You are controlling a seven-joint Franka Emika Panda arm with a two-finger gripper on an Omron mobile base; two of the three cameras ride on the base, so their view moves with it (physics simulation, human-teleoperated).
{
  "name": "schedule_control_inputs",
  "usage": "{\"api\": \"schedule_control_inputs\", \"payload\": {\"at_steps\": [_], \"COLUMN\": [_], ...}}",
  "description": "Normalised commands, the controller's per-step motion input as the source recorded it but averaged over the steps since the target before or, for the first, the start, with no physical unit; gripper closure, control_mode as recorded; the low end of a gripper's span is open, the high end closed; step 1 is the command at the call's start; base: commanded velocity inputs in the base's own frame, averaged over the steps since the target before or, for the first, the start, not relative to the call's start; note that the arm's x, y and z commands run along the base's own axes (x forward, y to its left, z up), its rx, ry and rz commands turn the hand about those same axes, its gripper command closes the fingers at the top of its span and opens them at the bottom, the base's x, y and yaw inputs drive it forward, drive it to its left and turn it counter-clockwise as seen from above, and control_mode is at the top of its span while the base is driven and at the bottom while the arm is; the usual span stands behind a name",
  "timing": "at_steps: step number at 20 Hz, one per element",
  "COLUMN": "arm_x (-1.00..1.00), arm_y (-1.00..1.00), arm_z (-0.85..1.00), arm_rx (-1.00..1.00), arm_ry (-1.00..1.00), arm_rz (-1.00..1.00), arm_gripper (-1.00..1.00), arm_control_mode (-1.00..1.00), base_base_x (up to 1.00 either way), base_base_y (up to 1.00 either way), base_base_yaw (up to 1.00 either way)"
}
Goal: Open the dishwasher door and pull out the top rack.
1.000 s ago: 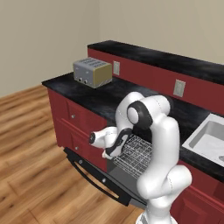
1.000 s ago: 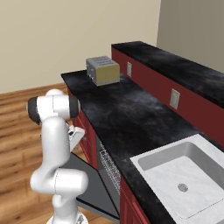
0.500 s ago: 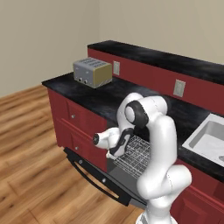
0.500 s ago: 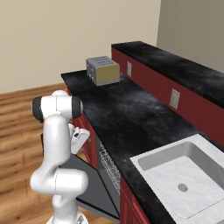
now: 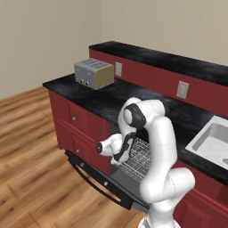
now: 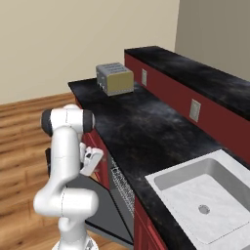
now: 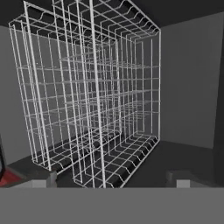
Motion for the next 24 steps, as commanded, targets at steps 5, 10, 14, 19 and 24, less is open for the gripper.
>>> {"api": "schedule_control_inputs", "payload": {"at_steps": [5,10,14,19,24], "arm_x": [0.16,0.3,0.29,0.2,0.16], "arm_y": [-0.16,-0.2,-0.19,-0.14,-0.13], "arm_z": [-0.17,-0.08,-0.11,-0.24,-0.31], "arm_rx": [-0.02,0.0,0.0,0.0,0.0], "arm_ry": [0.0,0.0,0.0,0.0,0.0], "arm_rz": [0.0,0.0,0.0,0.0,0.0], "arm_gripper": [-1.0,-1.0,-1.0,-1.0,-1.0], "arm_control_mode": [-1.0,-1.0,-1.0,-1.0,-1.0], "base_base_x": [0.0,0.0,0.0,0.0,0.0], "base_base_y": [0.0,0.0,0.0,0.0,0.0], "base_base_yaw": [0.0,0.0,0.0,0.0,0.0]}}
